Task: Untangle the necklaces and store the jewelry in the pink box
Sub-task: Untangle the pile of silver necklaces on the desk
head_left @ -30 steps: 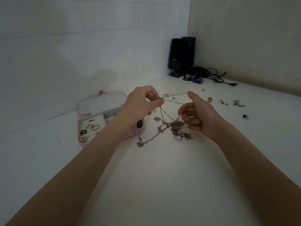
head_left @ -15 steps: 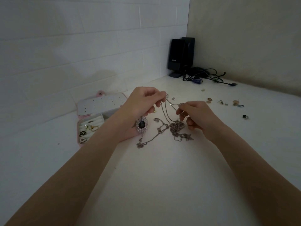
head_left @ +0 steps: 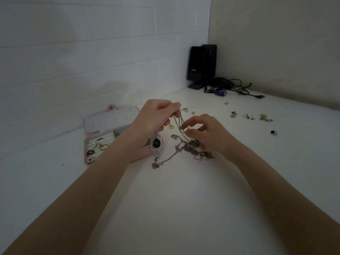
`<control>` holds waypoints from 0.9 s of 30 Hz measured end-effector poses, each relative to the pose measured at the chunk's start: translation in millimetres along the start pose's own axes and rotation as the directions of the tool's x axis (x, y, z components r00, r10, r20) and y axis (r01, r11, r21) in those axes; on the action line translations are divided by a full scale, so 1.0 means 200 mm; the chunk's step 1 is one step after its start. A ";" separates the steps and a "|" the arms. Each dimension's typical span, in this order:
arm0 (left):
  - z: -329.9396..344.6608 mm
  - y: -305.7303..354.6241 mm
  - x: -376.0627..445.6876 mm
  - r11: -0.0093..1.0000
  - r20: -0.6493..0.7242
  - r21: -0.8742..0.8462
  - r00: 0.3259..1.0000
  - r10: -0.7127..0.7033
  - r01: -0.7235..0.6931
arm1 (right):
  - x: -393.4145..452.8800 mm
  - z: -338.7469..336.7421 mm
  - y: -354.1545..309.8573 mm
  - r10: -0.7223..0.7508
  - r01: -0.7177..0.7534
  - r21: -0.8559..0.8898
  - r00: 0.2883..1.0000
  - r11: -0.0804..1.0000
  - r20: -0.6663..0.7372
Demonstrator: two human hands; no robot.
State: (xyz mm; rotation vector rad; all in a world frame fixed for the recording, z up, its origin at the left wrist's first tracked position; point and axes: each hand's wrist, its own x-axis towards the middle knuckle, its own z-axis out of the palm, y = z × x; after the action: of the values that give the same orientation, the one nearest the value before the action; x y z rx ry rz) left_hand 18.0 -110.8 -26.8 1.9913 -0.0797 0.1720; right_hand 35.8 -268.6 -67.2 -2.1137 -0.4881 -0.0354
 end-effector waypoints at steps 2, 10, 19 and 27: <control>0.00 0.00 0.00 1.000 0.030 0.018 1.000 0.006 -0.006 | 0.00 0.00 -0.01 -0.012 0.013 0.039 1.000 0.999 -0.018; 0.00 -0.01 0.00 0.999 0.017 0.050 1.000 -0.004 0.003 | -0.02 -0.07 -0.04 0.067 -0.008 0.572 0.994 0.820 -0.082; -0.01 0.02 -0.01 1.000 0.079 0.016 0.997 0.011 -0.012 | -0.01 -0.07 -0.04 0.089 -0.003 0.443 0.981 0.897 -0.173; 0.01 0.03 -0.03 1.000 0.220 0.001 0.976 -0.007 0.007 | -0.04 -0.06 -0.06 -0.063 0.044 0.411 0.998 0.910 0.032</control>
State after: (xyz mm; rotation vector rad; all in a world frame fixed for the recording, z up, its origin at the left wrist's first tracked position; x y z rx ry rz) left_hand 12.2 -116.2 -22.8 2.0047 -0.2146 -0.0537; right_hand 25.6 -274.9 -51.8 -1.6898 -0.5291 0.0778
